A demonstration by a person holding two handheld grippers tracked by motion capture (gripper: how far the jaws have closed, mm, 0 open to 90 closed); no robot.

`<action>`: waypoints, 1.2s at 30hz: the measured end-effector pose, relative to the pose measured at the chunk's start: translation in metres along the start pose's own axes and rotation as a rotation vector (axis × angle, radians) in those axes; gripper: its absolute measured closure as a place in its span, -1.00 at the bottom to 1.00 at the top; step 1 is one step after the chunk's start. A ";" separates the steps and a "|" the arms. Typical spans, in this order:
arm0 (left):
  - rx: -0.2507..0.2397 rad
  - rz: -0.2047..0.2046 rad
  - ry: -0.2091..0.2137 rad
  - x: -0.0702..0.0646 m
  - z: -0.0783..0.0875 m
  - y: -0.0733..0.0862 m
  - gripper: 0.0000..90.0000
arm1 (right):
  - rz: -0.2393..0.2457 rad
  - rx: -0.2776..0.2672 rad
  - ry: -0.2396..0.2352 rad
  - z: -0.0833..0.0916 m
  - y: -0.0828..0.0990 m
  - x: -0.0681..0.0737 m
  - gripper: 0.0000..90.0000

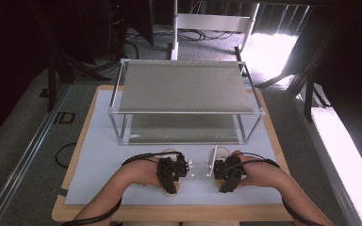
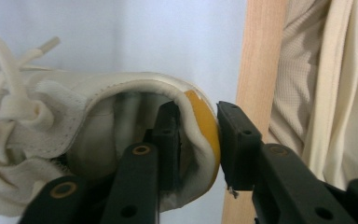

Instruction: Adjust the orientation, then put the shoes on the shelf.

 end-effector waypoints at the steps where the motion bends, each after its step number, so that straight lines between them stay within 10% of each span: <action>1: 0.001 -0.011 0.001 0.001 0.000 0.000 0.60 | 0.008 0.005 0.011 -0.002 0.001 -0.001 0.37; 17: -0.083 -0.061 -0.018 0.012 0.010 -0.007 0.69 | 0.048 0.012 -0.010 -0.001 0.005 0.000 0.66; 36: -0.126 -0.099 -0.105 0.063 0.018 -0.028 0.70 | 0.073 -0.020 0.117 0.020 -0.004 -0.052 0.67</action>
Point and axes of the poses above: each handheld gripper's, and its own axes: z roughly backward along the jaws, y roughly out of its underside, x roughly to its left, the point moved 6 cm from there along -z, roughly forward along the jaws, and after that the axes turned 13 degrees about -z, right-handed, at the moved point
